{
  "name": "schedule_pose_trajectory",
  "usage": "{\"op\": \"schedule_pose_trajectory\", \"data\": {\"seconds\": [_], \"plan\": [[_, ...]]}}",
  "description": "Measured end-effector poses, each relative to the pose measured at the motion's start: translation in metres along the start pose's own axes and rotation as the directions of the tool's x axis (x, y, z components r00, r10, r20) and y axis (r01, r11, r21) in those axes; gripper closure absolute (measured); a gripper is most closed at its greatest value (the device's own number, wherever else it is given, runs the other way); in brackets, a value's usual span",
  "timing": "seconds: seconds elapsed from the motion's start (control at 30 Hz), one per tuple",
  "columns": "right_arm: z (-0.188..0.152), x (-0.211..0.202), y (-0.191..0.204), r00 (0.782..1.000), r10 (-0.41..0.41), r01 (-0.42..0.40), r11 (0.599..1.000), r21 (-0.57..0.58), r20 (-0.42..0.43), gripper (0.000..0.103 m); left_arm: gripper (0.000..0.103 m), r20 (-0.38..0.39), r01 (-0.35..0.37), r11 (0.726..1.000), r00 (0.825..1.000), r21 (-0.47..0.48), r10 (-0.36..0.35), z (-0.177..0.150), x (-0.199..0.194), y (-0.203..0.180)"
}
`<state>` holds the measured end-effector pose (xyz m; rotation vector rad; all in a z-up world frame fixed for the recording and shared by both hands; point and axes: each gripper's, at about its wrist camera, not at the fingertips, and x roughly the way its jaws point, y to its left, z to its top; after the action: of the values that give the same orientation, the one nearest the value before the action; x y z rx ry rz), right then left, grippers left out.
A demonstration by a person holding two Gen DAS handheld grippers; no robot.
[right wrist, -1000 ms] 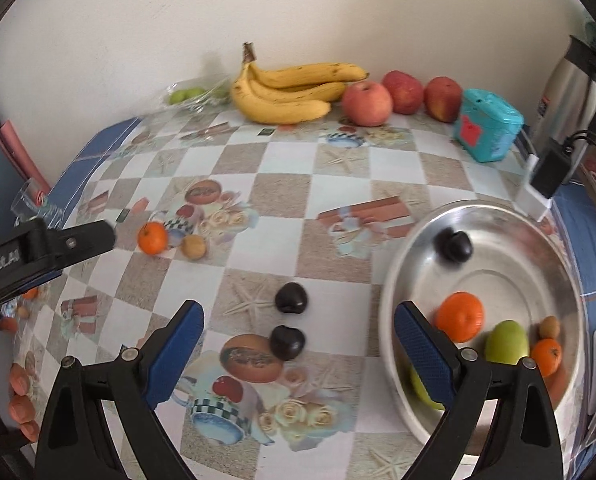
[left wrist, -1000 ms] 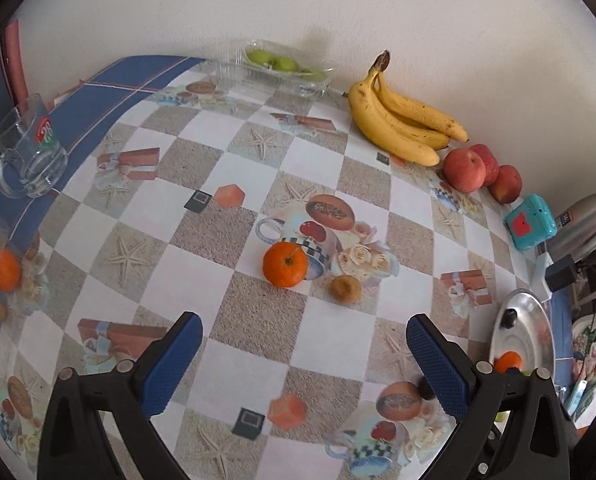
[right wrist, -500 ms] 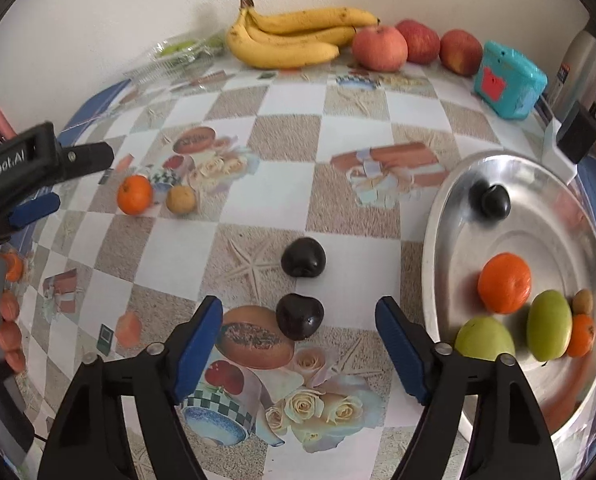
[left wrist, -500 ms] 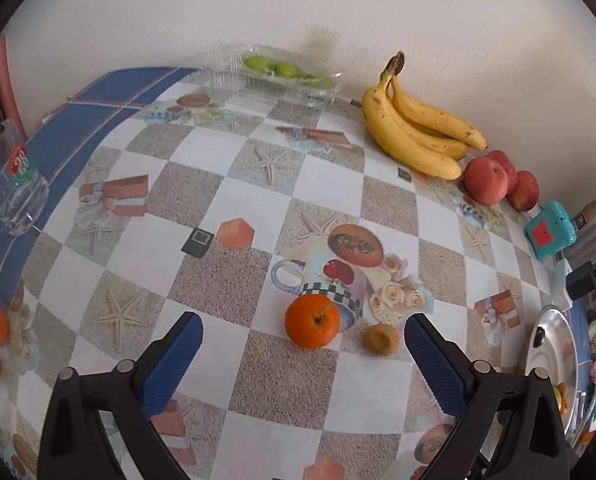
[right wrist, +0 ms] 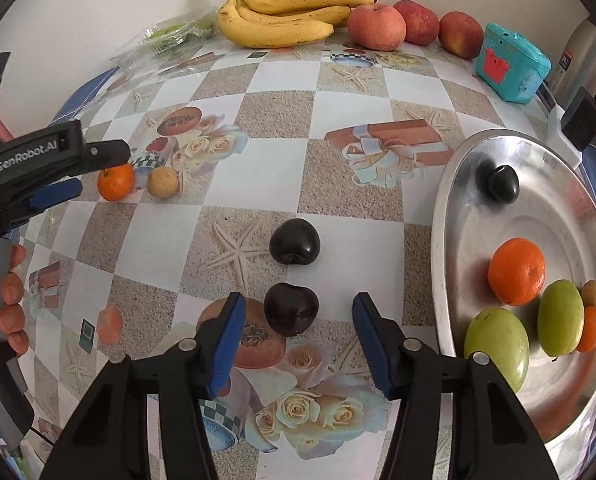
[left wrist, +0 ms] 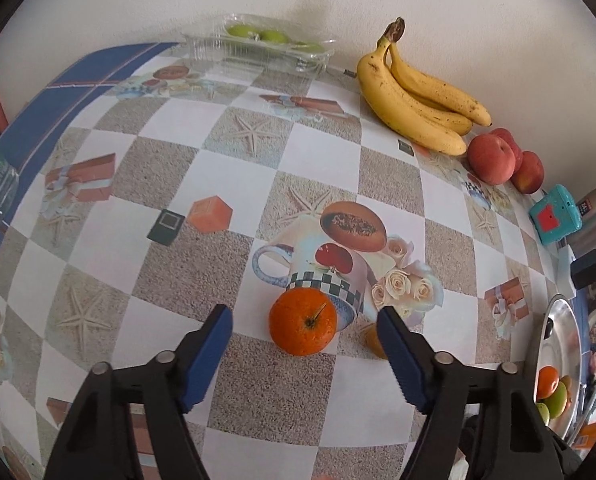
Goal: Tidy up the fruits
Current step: 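Grasp the orange with the left tool while the right tool grasps a dark plum, then carry the orange with the left tool while the right tool carries the plum to the bowl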
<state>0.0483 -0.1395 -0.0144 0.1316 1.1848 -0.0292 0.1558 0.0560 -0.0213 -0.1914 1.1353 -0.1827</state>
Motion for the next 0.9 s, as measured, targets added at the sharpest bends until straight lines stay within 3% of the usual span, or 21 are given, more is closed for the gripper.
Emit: {"op": "schedule_pose_trajectory", "data": {"seconds": [0.13, 0.33, 0.53, 0.9], "plan": [[0.0003, -0.0002, 0.0011, 1.0, 0.001, 0.0, 1.0, -0.005, 0.002, 0.058, 0.05, -0.013, -0.004, 1.0, 1.0, -0.023, 0.004, -0.0005, 0.0045, 0.0054], [0.0014, 0.0, -0.0001, 1.0, 0.013, -0.013, 1.0, -0.002, 0.004, 0.067, 0.064, -0.023, 0.046, 0.997, 0.999, -0.055, -0.047, -0.0022, 0.007, 0.0091], [0.0009, -0.0002, 0.0008, 1.0, 0.029, -0.029, 1.0, -0.003, 0.002, 0.075, 0.065, -0.03, 0.042, 0.998, 0.999, -0.045, -0.044, -0.0027, 0.0062, 0.0065], [0.0007, -0.0039, -0.0005, 0.999, 0.048, -0.048, 0.999, 0.006, 0.002, 0.077, 0.065, -0.058, 0.055, 0.995, 0.996, -0.088, -0.06, -0.0067, -0.0002, 0.0111]]}}
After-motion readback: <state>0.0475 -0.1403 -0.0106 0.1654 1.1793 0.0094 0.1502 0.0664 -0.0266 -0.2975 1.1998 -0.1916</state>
